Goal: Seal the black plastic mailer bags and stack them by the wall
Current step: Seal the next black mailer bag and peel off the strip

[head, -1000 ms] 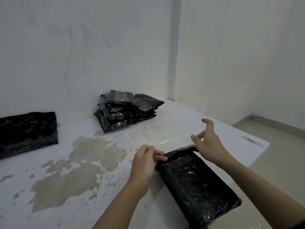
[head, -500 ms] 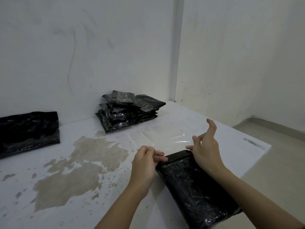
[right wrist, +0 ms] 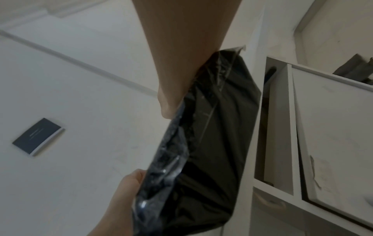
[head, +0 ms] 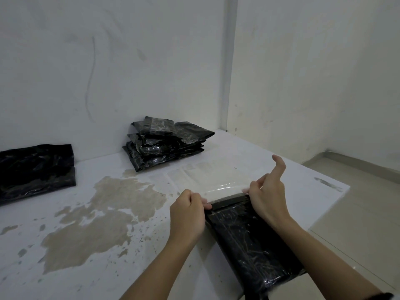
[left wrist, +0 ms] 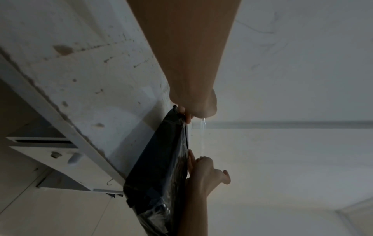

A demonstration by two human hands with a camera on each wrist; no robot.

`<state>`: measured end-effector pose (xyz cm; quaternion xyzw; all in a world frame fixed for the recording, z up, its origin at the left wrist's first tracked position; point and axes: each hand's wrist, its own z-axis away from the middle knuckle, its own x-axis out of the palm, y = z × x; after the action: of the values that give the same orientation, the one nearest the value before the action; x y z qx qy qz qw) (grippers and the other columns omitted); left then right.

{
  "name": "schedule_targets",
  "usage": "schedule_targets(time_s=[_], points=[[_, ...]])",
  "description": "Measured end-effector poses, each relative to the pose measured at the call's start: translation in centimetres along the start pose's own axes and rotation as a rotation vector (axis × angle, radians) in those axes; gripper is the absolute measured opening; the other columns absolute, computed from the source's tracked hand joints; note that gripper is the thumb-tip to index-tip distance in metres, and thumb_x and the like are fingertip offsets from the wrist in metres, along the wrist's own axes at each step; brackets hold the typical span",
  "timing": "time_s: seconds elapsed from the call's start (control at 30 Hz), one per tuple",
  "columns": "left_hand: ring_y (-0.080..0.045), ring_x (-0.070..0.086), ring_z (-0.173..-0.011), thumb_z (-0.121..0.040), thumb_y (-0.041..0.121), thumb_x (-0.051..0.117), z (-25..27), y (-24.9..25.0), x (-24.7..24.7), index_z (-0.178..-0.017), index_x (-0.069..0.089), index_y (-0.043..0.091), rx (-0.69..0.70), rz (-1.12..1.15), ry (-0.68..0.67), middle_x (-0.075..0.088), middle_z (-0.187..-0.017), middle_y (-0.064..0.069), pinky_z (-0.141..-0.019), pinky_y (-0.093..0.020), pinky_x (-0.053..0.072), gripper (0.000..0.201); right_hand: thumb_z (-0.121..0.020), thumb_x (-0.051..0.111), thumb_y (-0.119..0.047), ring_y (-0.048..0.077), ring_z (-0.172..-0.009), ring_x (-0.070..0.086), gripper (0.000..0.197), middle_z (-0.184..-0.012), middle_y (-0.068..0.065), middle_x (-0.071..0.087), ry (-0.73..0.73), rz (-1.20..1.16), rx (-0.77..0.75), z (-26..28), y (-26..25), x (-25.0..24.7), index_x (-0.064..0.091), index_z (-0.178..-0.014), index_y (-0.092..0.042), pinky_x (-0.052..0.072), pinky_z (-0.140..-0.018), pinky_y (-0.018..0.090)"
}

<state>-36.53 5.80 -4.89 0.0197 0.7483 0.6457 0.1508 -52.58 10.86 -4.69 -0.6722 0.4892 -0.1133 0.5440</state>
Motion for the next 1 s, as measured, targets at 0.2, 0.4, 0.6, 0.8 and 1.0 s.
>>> schedule_targets(time_s=[0.2, 0.4, 0.6, 0.8, 1.0], points=[[-0.001, 0.059, -0.065, -0.098, 0.008, 0.037, 0.7, 0.1, 0.3, -0.081, 0.054, -0.004, 0.152, -0.129, 0.014, 0.066, -0.075, -0.003, -0.051, -0.008, 0.04, 0.027, -0.084, 0.044, 0.004, 0.036, -0.074, 0.065, 0.077, -0.074, 0.029, 0.063, -0.006, 0.008, 0.036, -0.2, 0.6, -0.1, 0.004, -0.143, -0.025, 0.05, -0.065, 0.031], [-0.003, 0.054, -0.061, -0.097, 0.008, 0.039, 0.5, -0.9, 0.6, -0.079, 0.052, -0.005, 0.127, -0.148, 0.048, 0.063, -0.077, -0.011, -0.052, -0.014, 0.038, 0.026, -0.082, 0.046, 0.003, 0.034, -0.071, 0.063, 0.08, -0.069, 0.026, 0.062, -0.01, 0.009, 0.046, -0.2, 0.5, -0.2, 0.002, -0.144, -0.023, 0.05, -0.066, 0.03], [-0.016, 0.043, -0.064, -0.093, 0.008, 0.043, 0.6, -1.6, 0.3, -0.078, 0.051, -0.01, 0.081, -0.173, 0.02, 0.059, -0.083, -0.024, -0.053, -0.018, 0.032, 0.025, -0.083, 0.05, 0.001, 0.018, -0.06, 0.051, 0.081, -0.066, 0.013, 0.051, -0.032, 0.045, 0.04, -0.1, 0.5, -0.3, 0.002, -0.146, -0.02, 0.04, -0.055, 0.017], [-0.012, 0.039, -0.062, -0.091, 0.011, 0.05, 0.5, -1.5, 0.1, -0.069, 0.046, 0.005, 0.106, -0.217, -0.012, 0.049, -0.069, -0.007, -0.052, -0.017, 0.033, 0.024, -0.085, 0.056, 0.0, 0.016, -0.061, 0.053, 0.085, -0.065, 0.01, 0.053, -0.05, 0.058, 0.049, 0.0, 0.7, -0.4, 0.002, -0.148, -0.019, 0.04, -0.054, 0.012], [-0.009, 0.042, -0.059, -0.086, 0.009, 0.055, 0.3, -1.5, 0.4, -0.066, 0.045, 0.008, 0.119, -0.303, 0.001, 0.052, -0.072, -0.005, -0.049, -0.01, 0.037, 0.023, -0.085, 0.053, 0.003, 0.017, -0.06, 0.052, 0.084, -0.065, 0.012, 0.052, -0.046, 0.083, 0.039, 0.4, 0.3, -0.3, 0.003, -0.149, -0.019, 0.041, -0.054, 0.013]])
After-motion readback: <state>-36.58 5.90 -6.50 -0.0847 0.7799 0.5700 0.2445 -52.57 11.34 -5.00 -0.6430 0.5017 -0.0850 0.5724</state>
